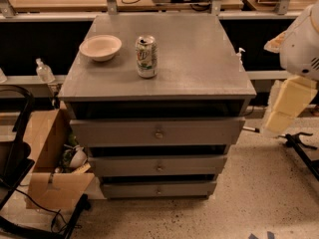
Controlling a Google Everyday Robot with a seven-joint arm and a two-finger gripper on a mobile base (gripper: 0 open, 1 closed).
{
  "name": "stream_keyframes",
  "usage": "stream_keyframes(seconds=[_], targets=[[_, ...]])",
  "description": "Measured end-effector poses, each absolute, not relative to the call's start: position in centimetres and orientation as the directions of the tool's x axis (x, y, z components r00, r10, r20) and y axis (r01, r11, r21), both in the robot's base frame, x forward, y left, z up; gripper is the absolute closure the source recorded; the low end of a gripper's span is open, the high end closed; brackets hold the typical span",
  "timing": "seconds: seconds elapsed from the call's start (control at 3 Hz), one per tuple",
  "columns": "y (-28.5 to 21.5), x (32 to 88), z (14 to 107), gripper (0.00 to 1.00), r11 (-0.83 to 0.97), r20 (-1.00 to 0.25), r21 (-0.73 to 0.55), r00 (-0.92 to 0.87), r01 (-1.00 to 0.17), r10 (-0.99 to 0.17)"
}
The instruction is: Open bottom drawer
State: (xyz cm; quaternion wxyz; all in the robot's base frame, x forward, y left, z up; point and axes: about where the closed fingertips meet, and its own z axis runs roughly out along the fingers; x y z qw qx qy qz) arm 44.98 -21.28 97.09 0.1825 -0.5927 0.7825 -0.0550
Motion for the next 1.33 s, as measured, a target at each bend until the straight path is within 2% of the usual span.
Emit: stream_keyframes(seconds=[0.67,1.33], targets=[[-22.8,48.1,83.9,0.00,0.414,-0.289,-0.320,-0.328,-0.852,-0.899],[-24.2,49.6,71.1,0.00,0.438,-0.260,-0.400,-0.358,-0.805,-0.897]])
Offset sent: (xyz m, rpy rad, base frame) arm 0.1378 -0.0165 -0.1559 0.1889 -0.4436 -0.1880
